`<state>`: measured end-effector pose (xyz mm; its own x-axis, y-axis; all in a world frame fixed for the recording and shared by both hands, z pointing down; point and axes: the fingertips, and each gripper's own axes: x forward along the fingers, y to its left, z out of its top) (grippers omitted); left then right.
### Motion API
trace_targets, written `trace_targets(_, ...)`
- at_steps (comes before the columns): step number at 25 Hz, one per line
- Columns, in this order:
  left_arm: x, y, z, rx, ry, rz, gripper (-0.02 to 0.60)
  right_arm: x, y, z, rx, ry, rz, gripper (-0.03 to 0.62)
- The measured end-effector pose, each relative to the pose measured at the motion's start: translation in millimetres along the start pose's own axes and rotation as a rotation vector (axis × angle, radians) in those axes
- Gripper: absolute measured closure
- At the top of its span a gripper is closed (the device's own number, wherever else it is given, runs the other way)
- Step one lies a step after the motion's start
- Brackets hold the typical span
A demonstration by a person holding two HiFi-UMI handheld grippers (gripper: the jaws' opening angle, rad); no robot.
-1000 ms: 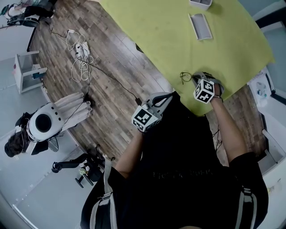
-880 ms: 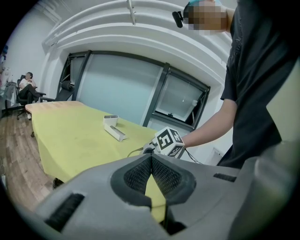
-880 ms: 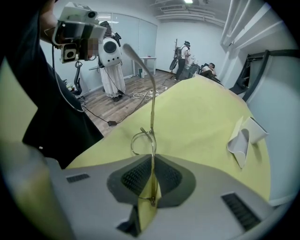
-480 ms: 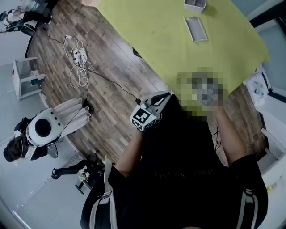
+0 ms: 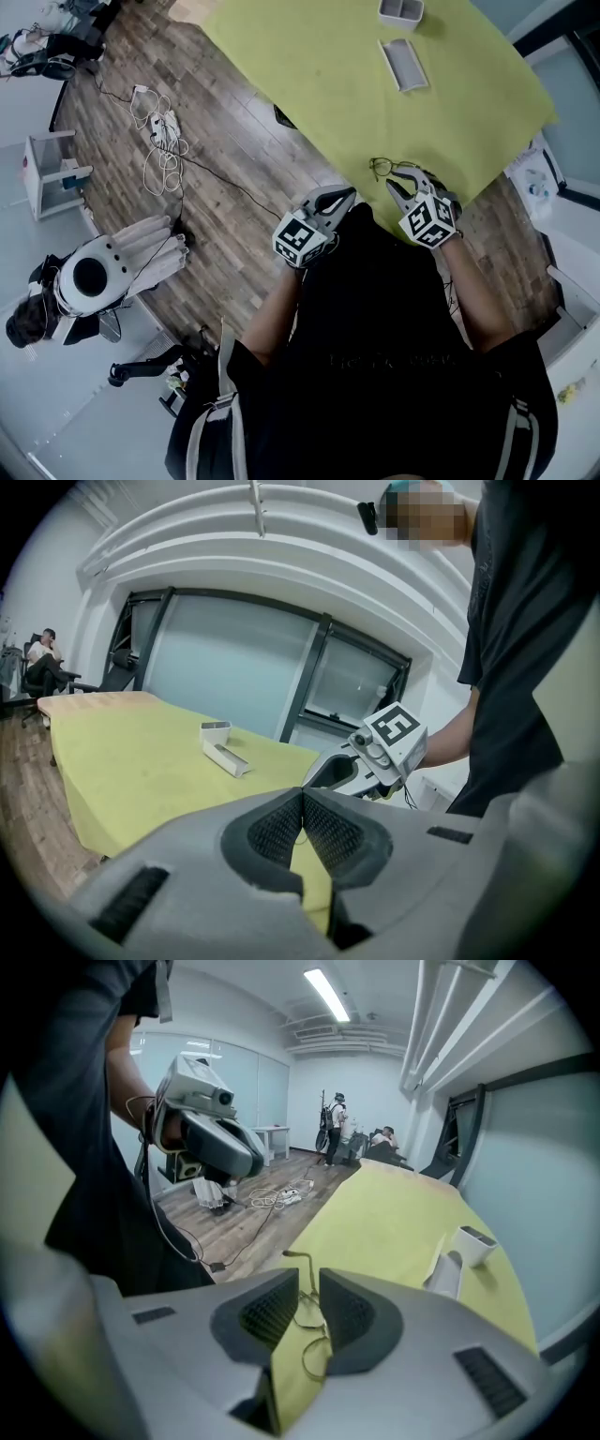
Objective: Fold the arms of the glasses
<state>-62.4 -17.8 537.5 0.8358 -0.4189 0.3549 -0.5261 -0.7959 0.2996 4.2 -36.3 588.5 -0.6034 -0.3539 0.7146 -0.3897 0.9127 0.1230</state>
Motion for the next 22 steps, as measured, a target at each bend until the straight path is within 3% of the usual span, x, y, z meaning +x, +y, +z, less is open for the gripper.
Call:
trace_targets(17,-4.6,4.8,-2.4,-0.013,-0.011,0.002,0.563,11.4,19.6,20.5,-0.010,-0.014,0.041,0.536)
trace_targets(22,-6.6,3.5,-1.0,-0.017,-0.014,0.011,0.563,15.9,14.6,17.8,-0.034,0.014,0.014,0.534)
